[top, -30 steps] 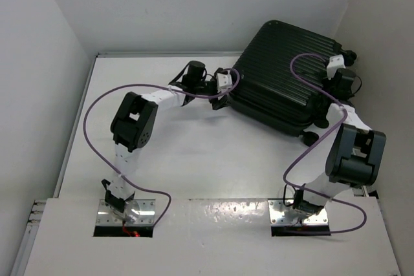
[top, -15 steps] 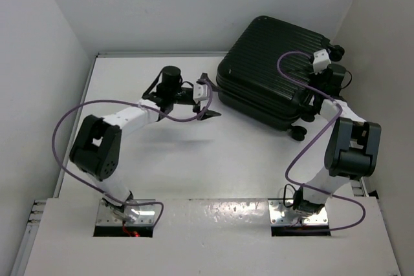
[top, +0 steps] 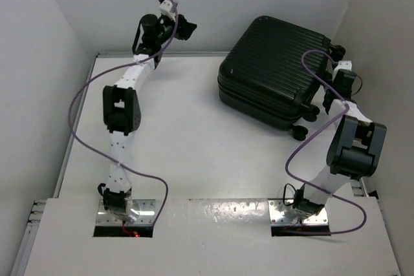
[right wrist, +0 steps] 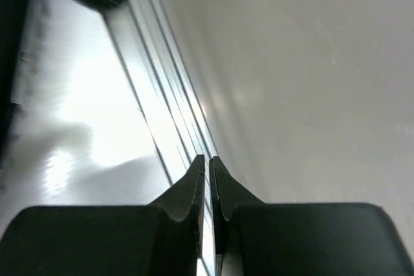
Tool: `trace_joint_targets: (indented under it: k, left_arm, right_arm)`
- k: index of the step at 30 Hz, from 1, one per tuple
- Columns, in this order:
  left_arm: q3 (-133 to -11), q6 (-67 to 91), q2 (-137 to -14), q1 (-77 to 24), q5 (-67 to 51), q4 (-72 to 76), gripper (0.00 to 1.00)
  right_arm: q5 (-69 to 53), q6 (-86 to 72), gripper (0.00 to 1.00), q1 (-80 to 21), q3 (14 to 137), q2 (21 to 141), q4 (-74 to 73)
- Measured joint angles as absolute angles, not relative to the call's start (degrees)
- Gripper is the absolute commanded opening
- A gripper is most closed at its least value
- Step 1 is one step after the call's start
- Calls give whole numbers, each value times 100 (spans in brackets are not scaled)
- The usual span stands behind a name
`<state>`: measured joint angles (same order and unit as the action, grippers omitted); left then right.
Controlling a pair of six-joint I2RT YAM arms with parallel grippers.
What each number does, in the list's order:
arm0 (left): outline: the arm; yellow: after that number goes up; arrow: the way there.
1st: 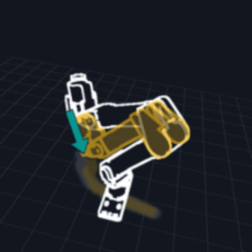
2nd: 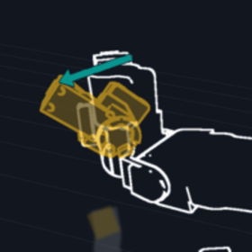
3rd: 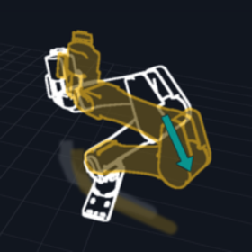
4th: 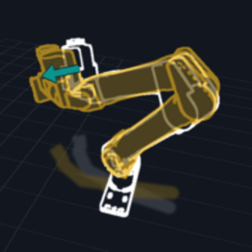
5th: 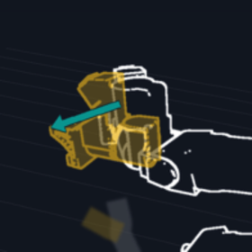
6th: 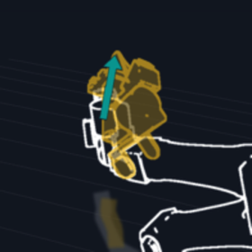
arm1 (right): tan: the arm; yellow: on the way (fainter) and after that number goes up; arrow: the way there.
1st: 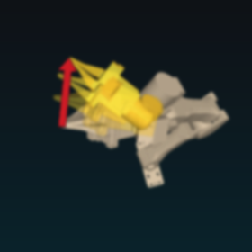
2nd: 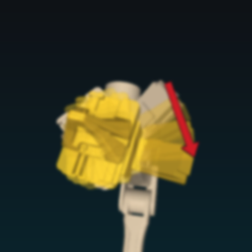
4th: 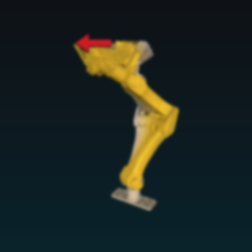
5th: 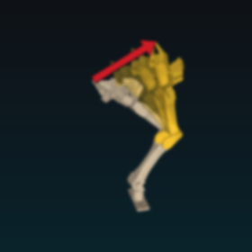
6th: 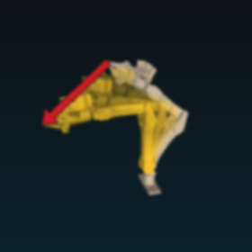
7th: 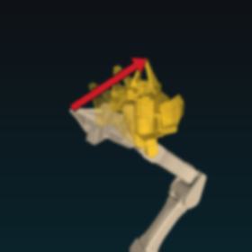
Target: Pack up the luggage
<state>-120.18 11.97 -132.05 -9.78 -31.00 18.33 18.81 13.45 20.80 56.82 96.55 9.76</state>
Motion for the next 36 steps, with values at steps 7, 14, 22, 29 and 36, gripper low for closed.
trace_joint_targets:
  k: [7,14,22,29,36]
  left_arm:
    - [-13166,2939,-15209,-1199,-3175,1990,58]
    - [-12888,3476,-15764,-1940,-3581,2106,56]
    - [-11559,2547,-15034,-1959,-4611,2823,46]
    - [-9406,185,-13450,-2224,-5033,2508,43]
    - [-8460,-1463,-12481,-2458,-5290,1284,41]
  right_arm:
    - [2781,829,2,1944,6464,10422,390]
    - [3015,565,0,1627,7078,11122,80]
    - [2276,676,0,1868,7618,11620,154]
    - [963,1190,12,1953,7662,11719,635]
    - [-329,1817,22,1953,7596,11813,1083]
